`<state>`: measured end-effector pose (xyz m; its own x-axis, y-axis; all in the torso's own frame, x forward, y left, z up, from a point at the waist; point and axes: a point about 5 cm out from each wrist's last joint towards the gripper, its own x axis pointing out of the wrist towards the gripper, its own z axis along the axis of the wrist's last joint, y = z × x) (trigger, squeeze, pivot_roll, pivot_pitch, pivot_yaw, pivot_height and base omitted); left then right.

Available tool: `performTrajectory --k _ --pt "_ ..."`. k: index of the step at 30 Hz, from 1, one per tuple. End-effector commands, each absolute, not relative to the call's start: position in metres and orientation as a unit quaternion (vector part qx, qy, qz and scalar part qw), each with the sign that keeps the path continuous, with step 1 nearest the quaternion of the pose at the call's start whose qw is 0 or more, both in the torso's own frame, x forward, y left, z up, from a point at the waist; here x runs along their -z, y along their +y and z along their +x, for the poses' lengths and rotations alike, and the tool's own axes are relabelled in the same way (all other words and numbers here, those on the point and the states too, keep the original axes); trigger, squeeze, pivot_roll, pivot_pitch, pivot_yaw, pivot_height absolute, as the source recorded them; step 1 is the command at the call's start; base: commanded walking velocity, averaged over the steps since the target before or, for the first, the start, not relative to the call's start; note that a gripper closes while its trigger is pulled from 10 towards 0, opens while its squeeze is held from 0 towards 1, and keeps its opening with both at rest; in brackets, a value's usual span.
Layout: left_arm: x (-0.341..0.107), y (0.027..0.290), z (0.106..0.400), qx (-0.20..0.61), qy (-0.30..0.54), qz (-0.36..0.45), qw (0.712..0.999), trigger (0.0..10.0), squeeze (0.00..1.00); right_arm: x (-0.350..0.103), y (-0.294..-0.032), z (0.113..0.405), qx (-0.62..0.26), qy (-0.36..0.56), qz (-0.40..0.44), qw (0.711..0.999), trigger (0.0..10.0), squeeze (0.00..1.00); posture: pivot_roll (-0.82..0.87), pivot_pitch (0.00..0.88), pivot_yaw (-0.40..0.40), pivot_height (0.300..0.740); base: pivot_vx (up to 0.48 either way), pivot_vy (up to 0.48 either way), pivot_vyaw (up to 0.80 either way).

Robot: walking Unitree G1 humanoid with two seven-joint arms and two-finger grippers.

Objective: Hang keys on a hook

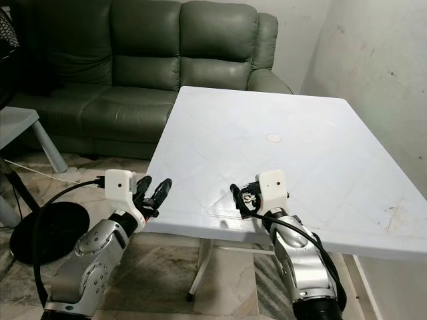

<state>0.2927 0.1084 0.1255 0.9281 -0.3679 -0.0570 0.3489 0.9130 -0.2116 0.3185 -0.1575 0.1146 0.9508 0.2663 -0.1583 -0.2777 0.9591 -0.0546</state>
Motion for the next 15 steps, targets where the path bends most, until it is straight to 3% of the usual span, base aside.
performTrajectory --k 1,15 --pt "-0.129 0.106 0.292 0.190 0.044 -0.089 0.977 10.0 0.00 -0.117 -0.157 0.322 -0.141 0.075 -0.045 0.986 10.0 0.00 0.03 0.014 -0.065 0.740 0.000 0.000 0.00" --pt "-0.129 0.104 0.286 0.196 0.054 -0.089 0.975 10.0 0.00 -0.120 -0.144 0.348 -0.118 0.118 -0.023 0.986 10.0 0.00 0.05 0.016 -0.067 0.740 0.000 0.000 0.00"
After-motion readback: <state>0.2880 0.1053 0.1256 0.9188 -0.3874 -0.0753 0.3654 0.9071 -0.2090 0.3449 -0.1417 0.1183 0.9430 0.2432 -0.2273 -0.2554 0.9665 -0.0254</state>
